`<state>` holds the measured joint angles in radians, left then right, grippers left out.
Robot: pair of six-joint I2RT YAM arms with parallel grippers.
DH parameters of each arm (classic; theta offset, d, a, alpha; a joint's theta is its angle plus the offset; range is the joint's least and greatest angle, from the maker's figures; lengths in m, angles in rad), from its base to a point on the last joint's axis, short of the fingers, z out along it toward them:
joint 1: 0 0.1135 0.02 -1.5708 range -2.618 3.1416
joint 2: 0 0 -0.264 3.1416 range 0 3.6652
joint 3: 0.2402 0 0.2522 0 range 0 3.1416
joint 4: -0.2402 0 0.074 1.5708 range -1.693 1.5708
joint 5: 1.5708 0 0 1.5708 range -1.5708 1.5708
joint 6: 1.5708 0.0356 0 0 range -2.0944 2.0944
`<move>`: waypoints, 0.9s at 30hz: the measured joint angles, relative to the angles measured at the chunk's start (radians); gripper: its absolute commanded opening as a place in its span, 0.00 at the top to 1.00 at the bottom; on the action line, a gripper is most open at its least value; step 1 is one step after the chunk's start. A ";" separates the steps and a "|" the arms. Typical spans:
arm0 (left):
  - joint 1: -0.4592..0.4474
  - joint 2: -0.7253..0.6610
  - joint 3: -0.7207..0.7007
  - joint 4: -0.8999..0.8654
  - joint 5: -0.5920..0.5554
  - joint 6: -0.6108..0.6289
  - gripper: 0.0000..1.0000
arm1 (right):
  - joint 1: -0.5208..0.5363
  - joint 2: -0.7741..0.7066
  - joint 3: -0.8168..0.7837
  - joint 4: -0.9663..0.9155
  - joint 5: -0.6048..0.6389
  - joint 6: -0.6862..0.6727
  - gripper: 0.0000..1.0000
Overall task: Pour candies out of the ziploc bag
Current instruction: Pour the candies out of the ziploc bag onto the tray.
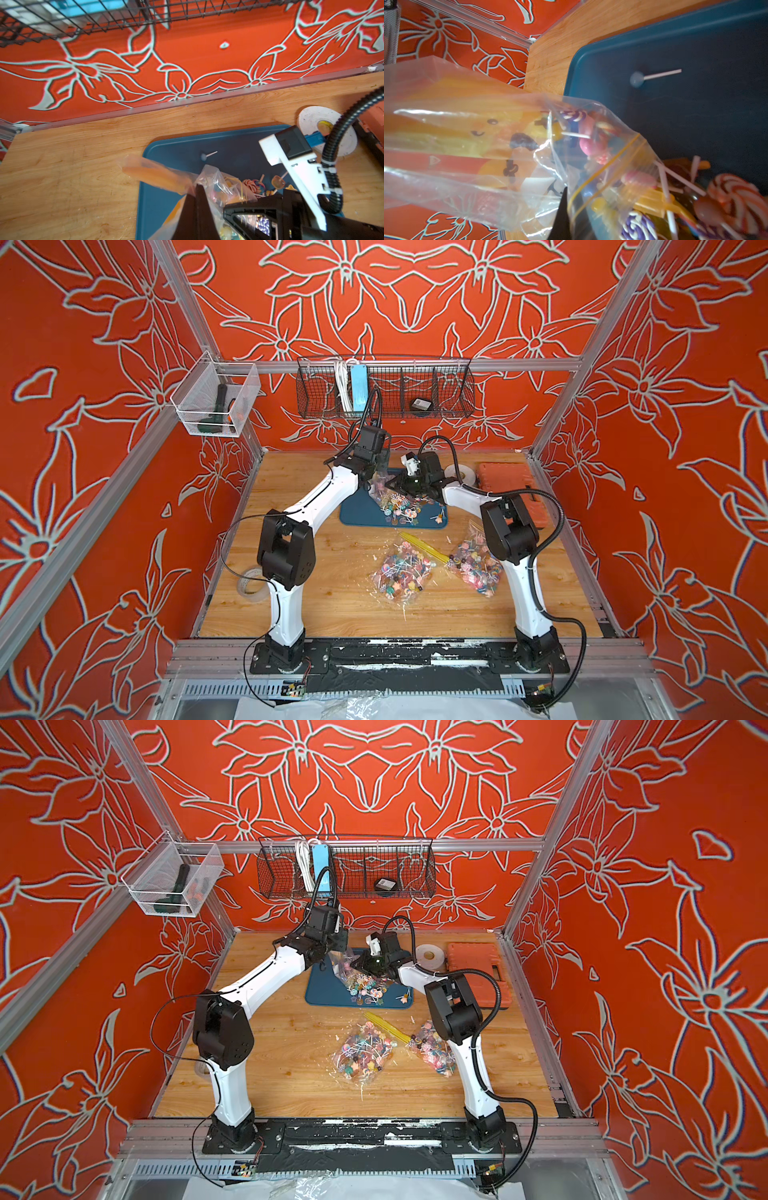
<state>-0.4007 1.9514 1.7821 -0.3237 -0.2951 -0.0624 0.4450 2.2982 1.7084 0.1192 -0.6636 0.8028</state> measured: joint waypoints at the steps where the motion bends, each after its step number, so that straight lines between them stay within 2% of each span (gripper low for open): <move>1: 0.000 0.000 0.000 0.000 -0.004 0.003 1.00 | 0.001 0.005 0.004 0.005 0.000 0.002 1.00; 27: 0.000 -0.034 0.000 0.003 -0.102 0.077 1.00 | 0.059 0.101 0.092 0.183 -0.004 0.055 1.00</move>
<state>-0.4004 1.9179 1.7821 -0.3206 -0.3969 0.0143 0.5037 2.3989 1.8000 0.3023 -0.6678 0.8577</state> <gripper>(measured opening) 0.046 0.050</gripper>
